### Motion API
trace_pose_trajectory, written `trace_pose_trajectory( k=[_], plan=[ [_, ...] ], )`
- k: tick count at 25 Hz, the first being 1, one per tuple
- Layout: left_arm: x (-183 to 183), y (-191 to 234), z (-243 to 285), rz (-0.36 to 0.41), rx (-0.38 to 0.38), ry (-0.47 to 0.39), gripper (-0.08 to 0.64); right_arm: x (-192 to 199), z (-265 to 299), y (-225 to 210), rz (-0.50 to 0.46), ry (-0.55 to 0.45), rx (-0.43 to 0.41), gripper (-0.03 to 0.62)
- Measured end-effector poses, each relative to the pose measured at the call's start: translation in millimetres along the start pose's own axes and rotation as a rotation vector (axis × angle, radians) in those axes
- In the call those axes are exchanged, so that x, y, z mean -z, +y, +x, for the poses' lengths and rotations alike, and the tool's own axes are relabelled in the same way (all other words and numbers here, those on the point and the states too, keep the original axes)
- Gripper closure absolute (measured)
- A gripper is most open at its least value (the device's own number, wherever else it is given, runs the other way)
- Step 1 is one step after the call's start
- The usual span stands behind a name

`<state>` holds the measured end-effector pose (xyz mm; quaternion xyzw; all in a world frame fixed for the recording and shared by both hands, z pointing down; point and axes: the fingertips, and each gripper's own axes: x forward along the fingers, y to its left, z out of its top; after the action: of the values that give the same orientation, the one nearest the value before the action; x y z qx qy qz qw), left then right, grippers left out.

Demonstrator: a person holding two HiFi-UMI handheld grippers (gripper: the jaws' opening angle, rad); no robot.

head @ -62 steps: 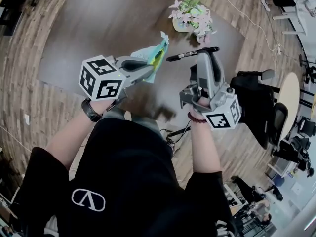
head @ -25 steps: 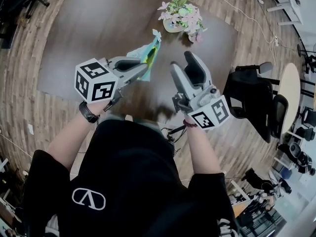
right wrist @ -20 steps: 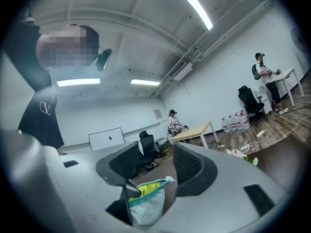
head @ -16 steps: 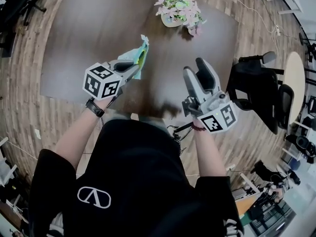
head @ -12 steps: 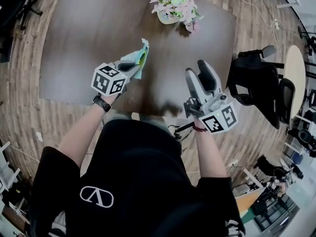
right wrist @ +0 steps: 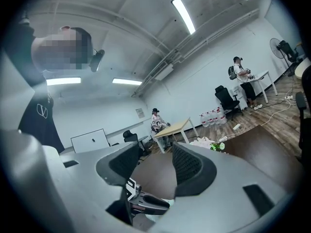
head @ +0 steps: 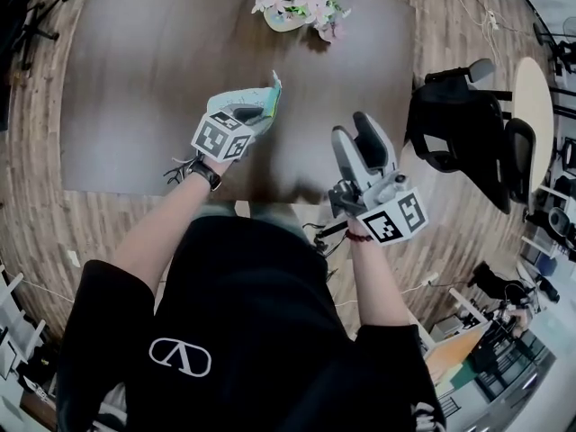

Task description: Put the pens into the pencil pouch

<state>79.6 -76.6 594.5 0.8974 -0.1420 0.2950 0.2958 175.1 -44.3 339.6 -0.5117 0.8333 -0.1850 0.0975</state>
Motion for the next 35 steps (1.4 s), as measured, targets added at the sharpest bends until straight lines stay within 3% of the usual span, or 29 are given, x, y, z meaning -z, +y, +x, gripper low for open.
trace_pose_trajectory(
  k=[6,12,18,25,29,33,35],
  plan=[
    [-18.6,-9.0,-17.2,0.002,-0.011,-0.064,0.443,-0.6,-9.4,-5.5,0.008,-0.011,0.011,0.382],
    [-84.0,-24.3,-104.9,0.033,-0.028,-0.342,0.445,-2.1,-1.5,5.2,-0.007,-0.009,-0.033,0.382],
    [-142.3,-58.1,-210.4,0.164,-0.06,-0.604,0.491,-9.3,17.2,27.5,-0.085,0.007,-0.085,0.382],
    [-172.2,-104.4,-278.6,0.356,-0.11,-0.796,0.537,-18.8,29.9,60.6,-0.238,0.023,-0.111,0.407],
    [-177.4,-122.4,-293.3,0.381,-0.113,-0.858,0.555,-21.1,30.2,78.8,-0.331,0.027,-0.102,0.476],
    [-179.4,-130.2,-294.5,0.408,-0.111,-0.864,0.555,-23.4,30.8,88.9,-0.392,0.018,-0.08,0.575],
    [-181.4,-132.3,-294.2,0.401,-0.114,-0.859,0.556,-21.7,30.5,90.3,-0.392,0.018,-0.068,0.592]
  ],
)
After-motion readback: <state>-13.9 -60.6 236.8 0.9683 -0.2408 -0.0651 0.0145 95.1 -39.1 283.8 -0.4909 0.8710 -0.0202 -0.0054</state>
